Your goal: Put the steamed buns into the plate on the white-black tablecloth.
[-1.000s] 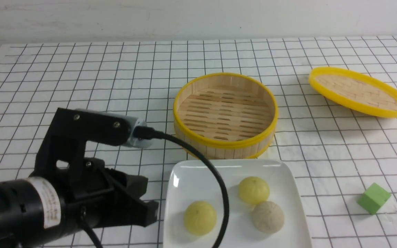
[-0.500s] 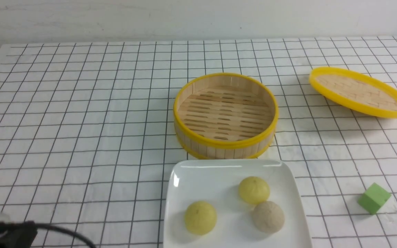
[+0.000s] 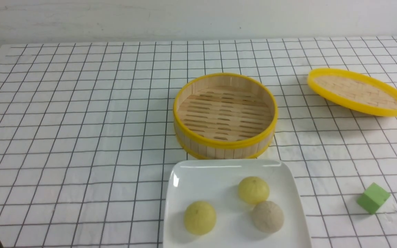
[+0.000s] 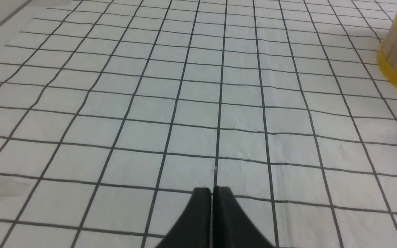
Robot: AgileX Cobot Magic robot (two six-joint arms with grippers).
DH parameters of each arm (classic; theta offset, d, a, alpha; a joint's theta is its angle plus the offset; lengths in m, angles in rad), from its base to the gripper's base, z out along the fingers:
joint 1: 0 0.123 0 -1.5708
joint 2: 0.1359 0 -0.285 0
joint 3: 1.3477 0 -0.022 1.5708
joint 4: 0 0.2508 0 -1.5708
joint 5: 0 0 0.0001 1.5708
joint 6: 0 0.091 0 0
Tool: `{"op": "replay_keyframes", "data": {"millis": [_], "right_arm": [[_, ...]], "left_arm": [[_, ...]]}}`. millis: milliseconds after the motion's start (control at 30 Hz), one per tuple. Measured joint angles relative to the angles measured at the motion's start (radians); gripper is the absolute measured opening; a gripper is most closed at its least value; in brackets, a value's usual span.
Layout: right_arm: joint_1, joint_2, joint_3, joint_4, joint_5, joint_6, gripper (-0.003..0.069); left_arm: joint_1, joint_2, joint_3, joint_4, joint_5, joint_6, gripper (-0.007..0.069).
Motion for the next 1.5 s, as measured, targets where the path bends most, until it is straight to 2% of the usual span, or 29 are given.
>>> {"op": "replay_keyframes", "data": {"millis": [1500], "right_arm": [[0.000, 0.000, 0.000, 0.000, 0.000, -0.002, 0.0161]], "left_arm": [[0.000, 0.000, -0.001, 0.022, 0.006, -0.006, 0.0078]]}}
